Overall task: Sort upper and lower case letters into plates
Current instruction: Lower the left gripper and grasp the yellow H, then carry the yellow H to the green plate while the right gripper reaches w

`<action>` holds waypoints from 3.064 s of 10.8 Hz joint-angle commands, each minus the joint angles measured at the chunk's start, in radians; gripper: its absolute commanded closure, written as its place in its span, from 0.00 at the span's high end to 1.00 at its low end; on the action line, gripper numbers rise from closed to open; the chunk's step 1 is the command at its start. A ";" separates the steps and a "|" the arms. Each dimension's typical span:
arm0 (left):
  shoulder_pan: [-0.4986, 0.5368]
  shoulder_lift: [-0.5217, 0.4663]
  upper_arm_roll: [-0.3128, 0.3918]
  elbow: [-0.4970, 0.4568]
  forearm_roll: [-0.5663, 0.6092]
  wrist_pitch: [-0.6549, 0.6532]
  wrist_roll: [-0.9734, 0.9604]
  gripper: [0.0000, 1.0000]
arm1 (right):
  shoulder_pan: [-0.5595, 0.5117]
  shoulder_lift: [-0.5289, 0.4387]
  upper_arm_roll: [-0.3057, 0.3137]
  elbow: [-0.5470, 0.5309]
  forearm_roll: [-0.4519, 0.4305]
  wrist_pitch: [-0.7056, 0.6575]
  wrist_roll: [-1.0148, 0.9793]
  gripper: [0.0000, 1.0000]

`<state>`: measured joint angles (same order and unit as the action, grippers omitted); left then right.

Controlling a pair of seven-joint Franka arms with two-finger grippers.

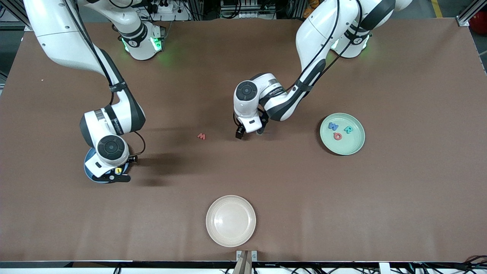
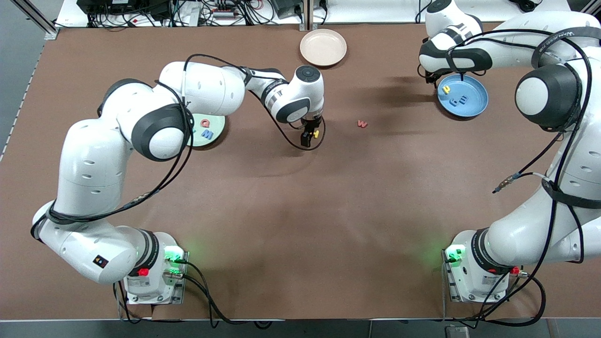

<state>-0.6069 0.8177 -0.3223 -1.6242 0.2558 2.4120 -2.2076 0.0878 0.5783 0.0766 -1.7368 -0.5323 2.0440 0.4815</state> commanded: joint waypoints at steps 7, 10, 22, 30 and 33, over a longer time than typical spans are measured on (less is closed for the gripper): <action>-0.005 0.024 0.000 0.026 0.036 -0.017 -0.037 0.65 | 0.001 0.002 0.006 0.006 0.080 0.016 0.042 1.00; -0.004 0.023 0.000 0.026 0.034 -0.017 -0.037 0.53 | 0.003 0.002 0.006 0.006 0.080 0.016 0.042 1.00; 0.009 0.011 -0.001 0.061 0.028 -0.059 -0.029 0.24 | 0.026 0.008 0.020 0.006 0.083 0.064 0.045 1.00; 0.051 -0.017 -0.017 0.060 0.019 -0.135 0.055 0.24 | 0.036 0.012 0.094 0.006 0.080 0.081 0.031 1.00; 0.084 -0.055 -0.018 0.056 0.016 -0.246 0.176 0.24 | 0.038 0.011 0.112 0.006 0.081 0.079 0.042 1.00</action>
<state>-0.5481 0.8039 -0.3284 -1.5576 0.2572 2.2301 -2.0906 0.1344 0.5851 0.1648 -1.7368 -0.4565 2.1210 0.5092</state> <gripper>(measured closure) 0.643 0.000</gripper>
